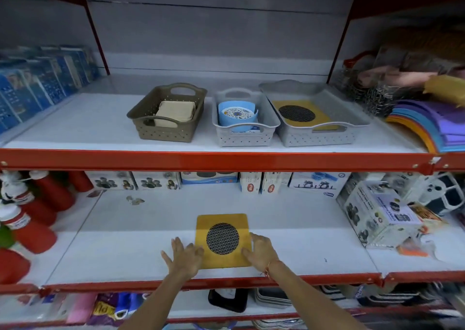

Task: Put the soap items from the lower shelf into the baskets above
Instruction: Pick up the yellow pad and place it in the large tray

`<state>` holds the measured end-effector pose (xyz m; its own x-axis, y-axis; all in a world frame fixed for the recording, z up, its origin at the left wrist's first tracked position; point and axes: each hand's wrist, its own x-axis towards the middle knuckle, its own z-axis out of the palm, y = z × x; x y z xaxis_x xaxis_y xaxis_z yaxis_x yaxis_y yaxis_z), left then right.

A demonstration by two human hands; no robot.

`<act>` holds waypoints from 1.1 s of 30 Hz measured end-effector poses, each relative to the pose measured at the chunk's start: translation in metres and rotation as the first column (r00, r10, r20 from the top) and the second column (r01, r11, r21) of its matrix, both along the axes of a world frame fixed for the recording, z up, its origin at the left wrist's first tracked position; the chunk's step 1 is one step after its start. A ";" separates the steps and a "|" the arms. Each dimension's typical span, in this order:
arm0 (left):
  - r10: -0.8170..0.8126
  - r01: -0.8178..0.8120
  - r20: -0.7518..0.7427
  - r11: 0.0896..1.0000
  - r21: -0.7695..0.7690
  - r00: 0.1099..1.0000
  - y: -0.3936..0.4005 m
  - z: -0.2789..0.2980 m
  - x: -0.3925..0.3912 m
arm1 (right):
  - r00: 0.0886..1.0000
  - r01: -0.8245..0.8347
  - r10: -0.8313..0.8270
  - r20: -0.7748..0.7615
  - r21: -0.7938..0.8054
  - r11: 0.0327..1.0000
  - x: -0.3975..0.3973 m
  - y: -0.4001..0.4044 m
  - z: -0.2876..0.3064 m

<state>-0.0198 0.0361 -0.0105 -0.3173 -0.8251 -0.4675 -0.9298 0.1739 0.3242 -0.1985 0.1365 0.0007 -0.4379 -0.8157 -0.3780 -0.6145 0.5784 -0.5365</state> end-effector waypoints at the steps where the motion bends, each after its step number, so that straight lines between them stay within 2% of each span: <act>1: 0.022 -0.021 -0.026 0.999 0.025 0.999 0.002 -0.003 -0.004 | 1.000 -0.002 0.002 0.012 0.006 1.000 0.000 -0.002 -0.002; 5: 0.194 -0.181 -0.139 0.978 0.100 0.971 0.009 -0.004 -0.017 | 0.991 0.058 -0.056 0.122 -0.011 0.998 0.003 -0.006 -0.005; 9: 0.403 -0.356 -0.237 0.909 0.217 0.884 0.006 0.011 -0.024 | 0.959 0.172 -0.159 0.236 -0.038 0.984 -0.005 -0.007 -0.002; 14: 0.492 -0.338 -0.541 0.868 0.364 0.682 0.013 0.026 -0.017 | 0.928 0.237 -0.194 0.317 -0.102 0.966 -0.010 0.005 0.013; 18: 0.431 -0.204 -0.687 0.898 0.390 0.585 0.031 0.064 -0.001 | 0.926 0.213 -0.138 0.352 -0.184 0.960 -0.008 0.028 0.037; 23: 0.331 -0.056 -0.793 0.934 0.354 0.511 0.064 0.111 0.025 | 0.950 0.129 -0.039 0.310 -0.274 0.953 -0.004 0.064 0.084; 27: 0.223 0.059 -0.823 0.953 0.296 0.523 0.087 0.150 0.045 | 0.965 0.064 0.026 0.260 -0.331 0.941 0.002 0.100 0.134; 30: 0.160 0.088 -0.858 0.969 0.231 0.488 0.105 0.181 0.057 | 0.972 0.055 0.042 0.232 -0.394 0.918 0.011 0.129 0.175; 33: 0.070 0.152 -0.867 0.975 0.165 0.494 0.118 0.213 0.066 | 0.977 0.026 0.074 0.202 -0.453 0.891 0.017 0.154 0.215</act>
